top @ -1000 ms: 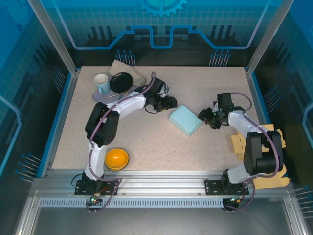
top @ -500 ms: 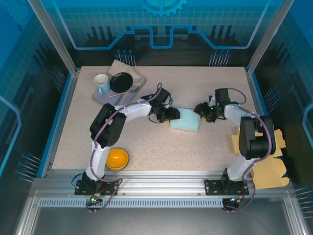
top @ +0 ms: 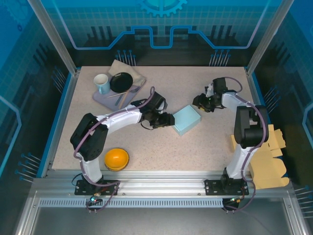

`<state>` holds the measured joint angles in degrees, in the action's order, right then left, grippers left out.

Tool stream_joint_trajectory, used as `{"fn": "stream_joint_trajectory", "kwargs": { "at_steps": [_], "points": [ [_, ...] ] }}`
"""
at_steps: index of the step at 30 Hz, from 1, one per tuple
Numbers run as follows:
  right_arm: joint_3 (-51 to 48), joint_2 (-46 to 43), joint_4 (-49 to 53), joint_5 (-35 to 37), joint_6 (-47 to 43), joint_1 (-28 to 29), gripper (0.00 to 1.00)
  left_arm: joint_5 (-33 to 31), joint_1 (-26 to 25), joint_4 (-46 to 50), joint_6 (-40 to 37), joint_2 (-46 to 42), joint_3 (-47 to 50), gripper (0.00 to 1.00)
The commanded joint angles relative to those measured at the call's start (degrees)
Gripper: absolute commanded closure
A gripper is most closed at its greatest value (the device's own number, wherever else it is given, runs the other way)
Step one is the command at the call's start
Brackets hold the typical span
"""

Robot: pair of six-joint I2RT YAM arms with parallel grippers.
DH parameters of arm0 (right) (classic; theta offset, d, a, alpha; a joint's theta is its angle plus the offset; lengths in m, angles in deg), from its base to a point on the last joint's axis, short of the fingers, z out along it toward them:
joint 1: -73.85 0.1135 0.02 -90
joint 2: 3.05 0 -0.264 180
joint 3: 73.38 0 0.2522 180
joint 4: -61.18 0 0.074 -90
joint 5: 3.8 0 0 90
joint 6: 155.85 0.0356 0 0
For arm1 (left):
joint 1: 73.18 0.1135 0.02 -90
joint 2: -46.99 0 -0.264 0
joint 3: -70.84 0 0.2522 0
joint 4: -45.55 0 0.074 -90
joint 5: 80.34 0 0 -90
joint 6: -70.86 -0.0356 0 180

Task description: Fold the paper box

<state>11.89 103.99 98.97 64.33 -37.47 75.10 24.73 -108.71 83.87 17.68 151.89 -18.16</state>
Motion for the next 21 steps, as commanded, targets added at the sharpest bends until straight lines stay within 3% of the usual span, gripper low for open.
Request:
{"fn": "stream_joint_trajectory", "kwargs": {
  "at_steps": [1, 4, 13, 21],
  "points": [
    [-4.3, -6.9, 4.2, 3.1, 0.7, -2.3, 0.62, -1.7, 3.6, 4.4, -4.8, 0.1, -5.7, 0.41],
    [-11.0, -11.3, 1.9, 2.0, 3.3, -3.5, 0.79, -1.0, 4.3, 6.3, -10.5, 6.1, -14.4, 0.41],
    [-26.3, -15.4, -11.2, -2.9, 9.9, -4.5, 0.94, 6.5, 4.0, 7.0, -15.4, 25.6, -35.6, 0.41],
    [-28.6, -9.0, -22.3, -6.7, 12.9, -6.7, 1.0, 11.0, 1.5, 6.8, -14.7, 34.6, -46.3, 0.4]
  ]
}}
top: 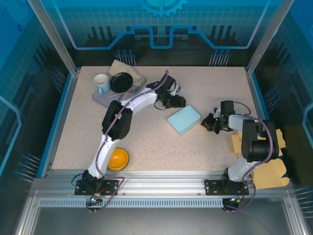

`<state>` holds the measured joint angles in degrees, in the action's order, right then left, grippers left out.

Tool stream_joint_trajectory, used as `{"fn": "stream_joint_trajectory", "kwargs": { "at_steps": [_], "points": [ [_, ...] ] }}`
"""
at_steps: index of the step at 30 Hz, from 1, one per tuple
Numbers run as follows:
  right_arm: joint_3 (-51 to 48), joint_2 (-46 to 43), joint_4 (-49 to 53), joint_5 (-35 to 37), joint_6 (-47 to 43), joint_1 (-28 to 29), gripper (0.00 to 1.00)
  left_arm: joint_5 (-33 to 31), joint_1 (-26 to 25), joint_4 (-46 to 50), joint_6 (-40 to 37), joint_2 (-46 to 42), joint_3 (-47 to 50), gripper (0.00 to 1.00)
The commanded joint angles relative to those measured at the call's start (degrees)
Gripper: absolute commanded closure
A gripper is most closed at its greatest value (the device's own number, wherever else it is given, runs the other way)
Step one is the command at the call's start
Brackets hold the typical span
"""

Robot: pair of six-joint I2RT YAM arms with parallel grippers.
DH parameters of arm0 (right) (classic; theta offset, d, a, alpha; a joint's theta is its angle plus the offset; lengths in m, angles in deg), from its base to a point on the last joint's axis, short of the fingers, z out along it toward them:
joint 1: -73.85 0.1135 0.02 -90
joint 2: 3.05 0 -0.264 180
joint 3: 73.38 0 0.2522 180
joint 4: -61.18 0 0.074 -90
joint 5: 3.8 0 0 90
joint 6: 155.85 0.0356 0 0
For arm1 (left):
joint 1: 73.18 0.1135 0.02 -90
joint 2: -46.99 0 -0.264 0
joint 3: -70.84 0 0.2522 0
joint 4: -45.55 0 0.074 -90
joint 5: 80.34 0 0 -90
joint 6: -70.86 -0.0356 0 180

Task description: Fold the paper box

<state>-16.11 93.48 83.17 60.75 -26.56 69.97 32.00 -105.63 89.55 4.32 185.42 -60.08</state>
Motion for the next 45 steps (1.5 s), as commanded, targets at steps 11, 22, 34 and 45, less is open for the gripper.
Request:
{"fn": "stream_joint_trajectory", "kwargs": {
  "at_steps": [11, 22, 34, 45],
  "points": [
    [4.3, 6.3, -5.2, -6.3, 2.5, -2.2, 0.99, 5.4, -5.4, 5.2, -0.8, 9.7, -13.9, 0.39],
    [6.1, 10.1, -10.2, -7.2, 6.5, -0.8, 1.0, 13.9, -12.6, 2.1, 2.6, 9.3, -10.4, 0.47],
    [4.4, 15.9, -32.9, -14.0, 17.0, 5.5, 1.0, 18.7, -18.6, -11.8, 13.7, 7.0, 0.9, 0.52],
    [6.2, 13.6, -35.4, -13.6, 16.3, 7.6, 1.0, 21.2, -20.5, -15.8, 17.4, 6.9, 2.1, 0.53]
  ]
}}
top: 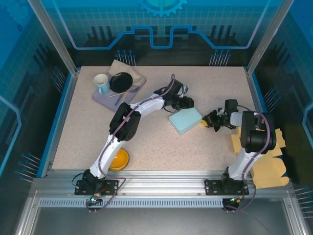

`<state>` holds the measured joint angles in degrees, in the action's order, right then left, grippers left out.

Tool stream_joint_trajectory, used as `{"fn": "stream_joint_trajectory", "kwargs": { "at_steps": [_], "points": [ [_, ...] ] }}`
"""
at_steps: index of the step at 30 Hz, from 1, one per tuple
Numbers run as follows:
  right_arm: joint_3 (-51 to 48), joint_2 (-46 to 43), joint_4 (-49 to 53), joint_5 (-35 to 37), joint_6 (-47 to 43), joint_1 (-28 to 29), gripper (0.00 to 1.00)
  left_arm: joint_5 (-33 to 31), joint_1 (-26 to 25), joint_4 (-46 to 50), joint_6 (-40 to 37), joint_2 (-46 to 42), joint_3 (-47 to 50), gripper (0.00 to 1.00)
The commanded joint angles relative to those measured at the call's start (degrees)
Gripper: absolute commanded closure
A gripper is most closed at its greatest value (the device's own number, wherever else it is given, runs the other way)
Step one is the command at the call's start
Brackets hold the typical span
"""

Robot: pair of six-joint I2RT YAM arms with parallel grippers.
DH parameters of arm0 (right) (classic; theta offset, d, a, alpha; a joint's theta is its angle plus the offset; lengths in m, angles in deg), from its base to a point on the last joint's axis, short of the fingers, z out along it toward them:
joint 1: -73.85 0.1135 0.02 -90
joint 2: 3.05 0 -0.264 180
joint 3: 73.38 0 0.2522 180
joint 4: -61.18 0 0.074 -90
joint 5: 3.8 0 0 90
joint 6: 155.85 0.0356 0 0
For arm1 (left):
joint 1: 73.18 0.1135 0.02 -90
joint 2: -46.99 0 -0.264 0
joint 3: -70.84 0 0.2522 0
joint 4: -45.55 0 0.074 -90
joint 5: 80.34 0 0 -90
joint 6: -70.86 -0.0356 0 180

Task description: Fold the paper box

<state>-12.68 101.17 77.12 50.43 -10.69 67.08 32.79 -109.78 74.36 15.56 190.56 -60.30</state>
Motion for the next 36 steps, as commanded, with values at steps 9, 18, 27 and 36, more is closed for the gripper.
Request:
{"fn": "stream_joint_trajectory", "kwargs": {
  "at_steps": [9, 18, 27, 36],
  "points": [
    [-1.4, 0.0, -14.7, 1.9, -5.6, 6.3, 1.0, 13.0, -11.3, 9.4, -0.4, -2.7, 4.2, 0.52],
    [-4.1, -4.9, -1.8, 5.6, -11.5, 1.2, 1.0, 7.5, -1.6, 14.8, -4.3, -7.3, 5.4, 0.48],
    [-1.6, -12.6, 14.8, 12.7, -18.5, 0.4, 1.0, 3.2, 3.7, 15.4, -4.3, -11.2, 8.0, 0.39],
    [-3.2, -19.7, 23.8, 14.2, -22.7, 1.2, 1.0, 2.5, 4.6, 8.2, -2.3, -20.8, 22.3, 0.36]
  ]
}}
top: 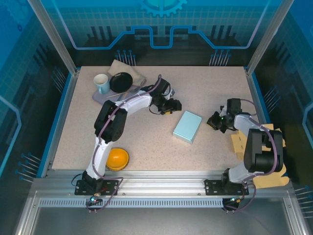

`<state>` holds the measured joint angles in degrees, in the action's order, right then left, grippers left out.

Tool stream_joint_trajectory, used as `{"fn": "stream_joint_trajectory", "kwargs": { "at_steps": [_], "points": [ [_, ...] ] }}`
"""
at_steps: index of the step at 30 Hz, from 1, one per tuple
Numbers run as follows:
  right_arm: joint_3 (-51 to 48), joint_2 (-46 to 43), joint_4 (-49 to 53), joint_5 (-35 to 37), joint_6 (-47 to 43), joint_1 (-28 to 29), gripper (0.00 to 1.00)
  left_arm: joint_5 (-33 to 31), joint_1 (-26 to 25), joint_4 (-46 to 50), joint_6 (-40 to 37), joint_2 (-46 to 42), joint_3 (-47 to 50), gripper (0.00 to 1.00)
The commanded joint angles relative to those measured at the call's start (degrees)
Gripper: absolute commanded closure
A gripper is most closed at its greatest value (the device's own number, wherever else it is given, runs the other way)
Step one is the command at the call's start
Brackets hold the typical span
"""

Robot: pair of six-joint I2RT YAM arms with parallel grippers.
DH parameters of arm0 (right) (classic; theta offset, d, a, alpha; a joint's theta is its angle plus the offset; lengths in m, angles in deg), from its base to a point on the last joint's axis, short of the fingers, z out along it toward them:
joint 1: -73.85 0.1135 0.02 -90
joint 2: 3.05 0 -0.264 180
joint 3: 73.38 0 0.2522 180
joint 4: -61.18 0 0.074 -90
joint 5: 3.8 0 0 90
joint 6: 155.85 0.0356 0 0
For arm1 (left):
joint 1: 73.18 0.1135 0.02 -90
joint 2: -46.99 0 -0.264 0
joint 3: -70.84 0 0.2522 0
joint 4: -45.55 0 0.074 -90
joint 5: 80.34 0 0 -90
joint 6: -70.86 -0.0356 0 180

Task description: Fold the paper box

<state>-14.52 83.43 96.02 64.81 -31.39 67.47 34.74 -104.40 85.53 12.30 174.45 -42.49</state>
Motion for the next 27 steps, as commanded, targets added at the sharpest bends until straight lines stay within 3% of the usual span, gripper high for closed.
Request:
{"fn": "stream_joint_trajectory", "kwargs": {
  "at_steps": [1, 7, 14, 22, 27],
  "points": [
    [-2.3, -2.6, 4.8, -0.7, -1.6, 1.6, 1.0, 0.8, -0.9, -4.5, 1.6, -5.9, 7.3, 0.36],
    [-7.6, -5.4, 2.3, -0.4, 1.9, 9.3, 1.0, 1.5, -2.9, -10.2, 4.1, -10.4, 19.0, 0.36],
    [-12.5, -5.9, -2.8, 0.1, 7.6, 16.2, 1.0, 0.6, -6.4, -12.3, 6.0, -11.0, 21.5, 0.36],
    [-15.1, -6.1, -9.1, -4.5, 11.9, 17.7, 1.0, -0.4, -9.3, -14.1, 9.1, -11.6, 23.8, 0.36],
    [-19.2, -6.5, -23.6, -11.4, 22.7, 17.7, 1.0, -0.6, -12.2, -17.6, 14.1, -12.2, 27.1, 0.37]
  ]
}}
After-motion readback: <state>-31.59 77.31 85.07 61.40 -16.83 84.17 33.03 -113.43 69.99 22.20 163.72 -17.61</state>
